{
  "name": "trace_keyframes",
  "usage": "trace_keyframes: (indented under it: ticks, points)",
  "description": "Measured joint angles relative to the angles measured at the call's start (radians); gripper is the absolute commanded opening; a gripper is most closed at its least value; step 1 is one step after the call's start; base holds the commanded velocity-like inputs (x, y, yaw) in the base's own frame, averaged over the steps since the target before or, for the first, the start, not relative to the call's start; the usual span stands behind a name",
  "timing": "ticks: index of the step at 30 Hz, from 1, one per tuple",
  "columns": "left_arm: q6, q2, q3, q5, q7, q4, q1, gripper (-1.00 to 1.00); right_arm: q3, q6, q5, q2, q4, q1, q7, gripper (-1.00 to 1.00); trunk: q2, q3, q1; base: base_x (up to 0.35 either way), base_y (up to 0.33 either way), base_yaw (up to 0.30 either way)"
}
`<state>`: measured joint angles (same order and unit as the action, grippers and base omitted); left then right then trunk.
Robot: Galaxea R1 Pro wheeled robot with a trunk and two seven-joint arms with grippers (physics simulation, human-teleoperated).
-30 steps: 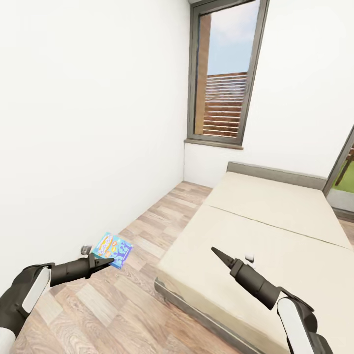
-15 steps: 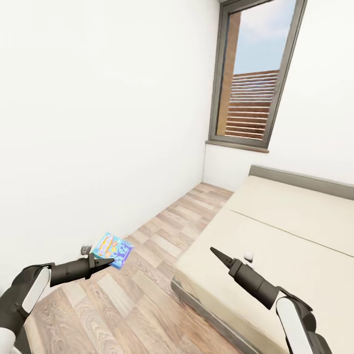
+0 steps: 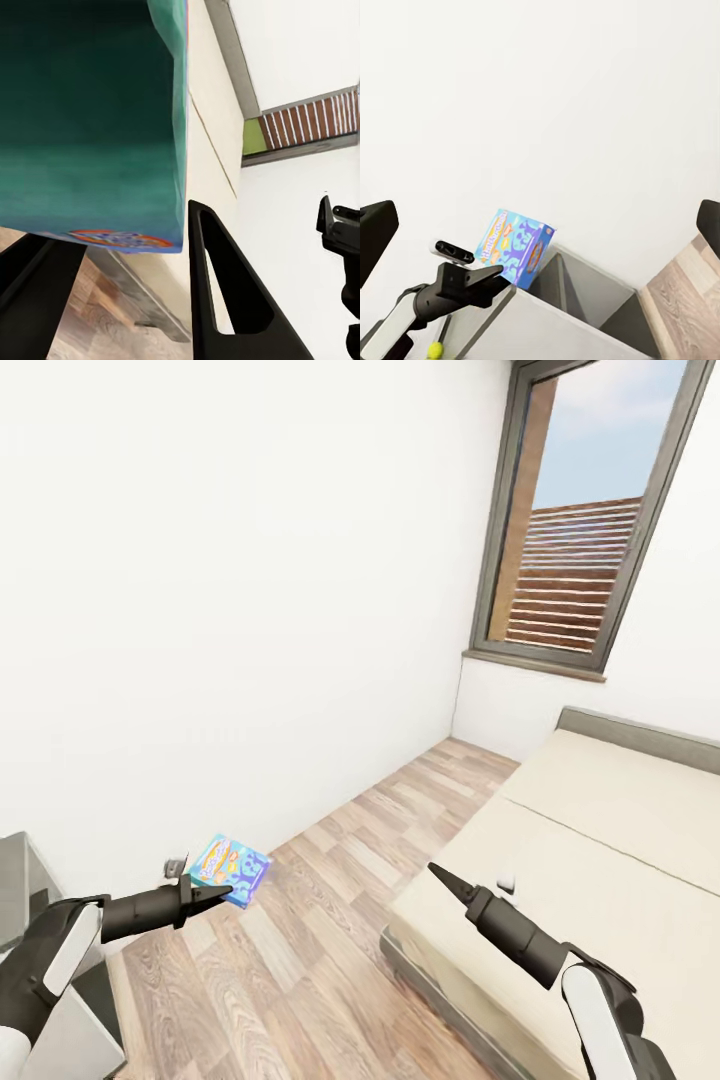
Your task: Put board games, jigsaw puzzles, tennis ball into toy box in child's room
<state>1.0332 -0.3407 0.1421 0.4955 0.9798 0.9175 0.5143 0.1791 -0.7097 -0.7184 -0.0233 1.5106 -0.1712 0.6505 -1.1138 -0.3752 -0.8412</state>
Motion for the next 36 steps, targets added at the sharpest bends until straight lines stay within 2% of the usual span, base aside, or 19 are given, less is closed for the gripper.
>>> trace_keyframes:
  ticks: [7, 36]
  points:
    - [0.002, 0.000, 0.000, 0.011, 0.000, 0.000, 0.000, -1.00, 0.004, 0.000, -0.001, 0.001, 0.000, 0.000, 0.001, 1.00, 0.049, 0.022, 0.027, 0.000, 0.000, 0.097]
    - [-0.002, 0.001, 0.000, 0.009, -0.002, 0.000, 0.000, -1.00, 0.004, 0.000, 0.001, 0.001, -0.001, 0.000, 0.001, 1.00, 0.252, 0.115, 0.138, 0.000, 0.000, 0.001]
